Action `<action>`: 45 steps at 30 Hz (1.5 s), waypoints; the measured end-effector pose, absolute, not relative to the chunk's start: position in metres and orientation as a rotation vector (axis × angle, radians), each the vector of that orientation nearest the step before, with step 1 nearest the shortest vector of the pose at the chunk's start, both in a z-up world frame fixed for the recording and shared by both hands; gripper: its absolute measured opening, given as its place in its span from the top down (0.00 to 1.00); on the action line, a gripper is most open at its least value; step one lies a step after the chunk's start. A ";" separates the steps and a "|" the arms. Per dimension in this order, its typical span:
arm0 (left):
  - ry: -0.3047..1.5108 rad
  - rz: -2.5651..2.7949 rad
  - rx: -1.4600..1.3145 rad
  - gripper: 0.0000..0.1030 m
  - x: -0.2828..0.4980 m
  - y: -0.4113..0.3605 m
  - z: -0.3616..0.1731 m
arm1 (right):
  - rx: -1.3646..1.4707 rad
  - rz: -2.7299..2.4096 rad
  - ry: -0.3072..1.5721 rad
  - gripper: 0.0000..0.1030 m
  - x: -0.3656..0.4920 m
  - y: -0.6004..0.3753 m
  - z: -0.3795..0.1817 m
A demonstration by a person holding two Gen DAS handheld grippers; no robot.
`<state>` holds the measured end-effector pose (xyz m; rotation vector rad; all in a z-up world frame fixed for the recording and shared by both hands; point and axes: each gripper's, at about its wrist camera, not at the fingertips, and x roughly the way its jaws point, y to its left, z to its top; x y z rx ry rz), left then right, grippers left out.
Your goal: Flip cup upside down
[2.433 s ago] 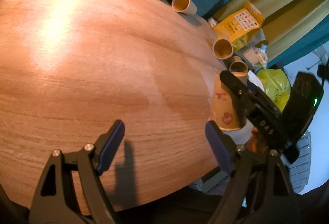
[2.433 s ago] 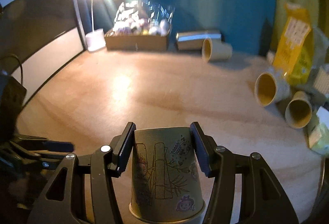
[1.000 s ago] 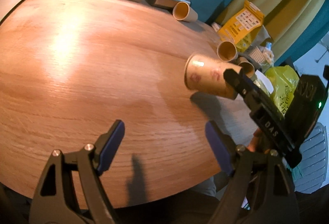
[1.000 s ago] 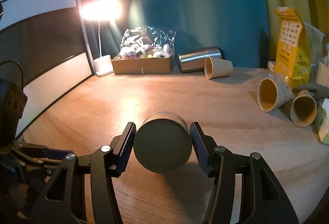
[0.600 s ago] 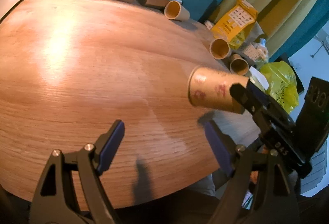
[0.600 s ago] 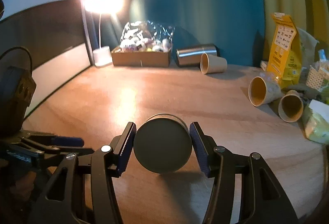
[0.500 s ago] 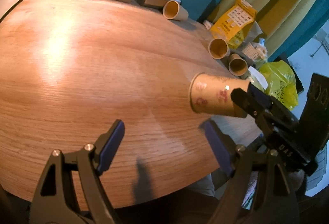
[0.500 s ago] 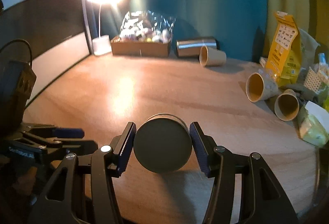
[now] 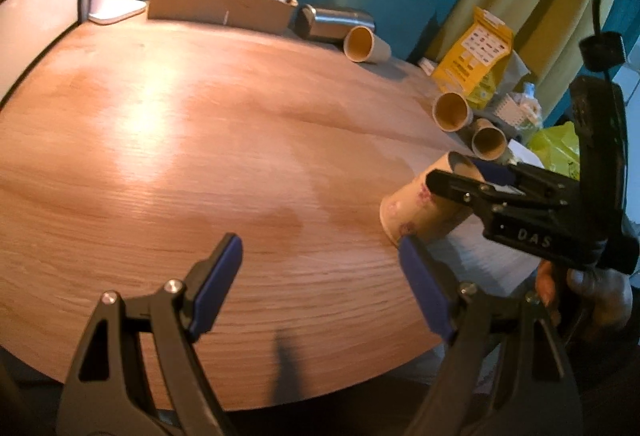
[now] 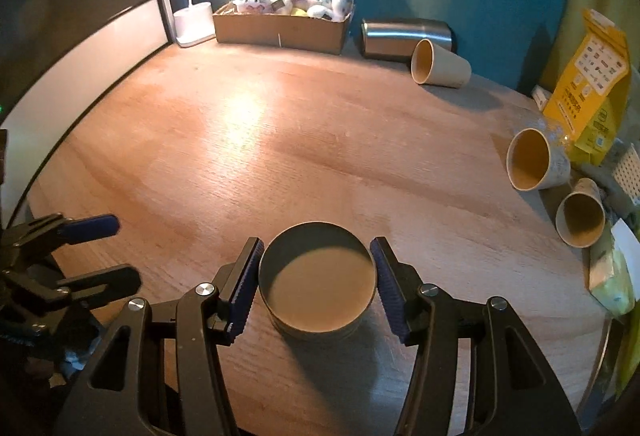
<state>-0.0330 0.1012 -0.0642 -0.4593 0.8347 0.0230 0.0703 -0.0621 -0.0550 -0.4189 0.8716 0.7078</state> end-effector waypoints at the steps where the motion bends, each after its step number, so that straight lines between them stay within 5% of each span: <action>1: 0.834 0.026 -0.459 0.20 -0.034 0.102 -0.064 | -0.415 0.705 0.870 0.44 0.070 -0.062 -0.055; 6: 0.823 0.031 -0.428 0.20 -0.035 0.099 -0.059 | -0.383 0.685 0.849 0.43 0.061 -0.068 -0.054; 9: 0.809 0.029 -0.388 0.20 -0.037 0.093 -0.051 | -0.334 0.665 0.803 0.26 0.052 -0.080 -0.048; 45: 0.670 0.007 -0.190 0.20 -0.065 0.010 0.006 | -0.139 0.443 0.601 0.26 -0.016 -0.202 -0.022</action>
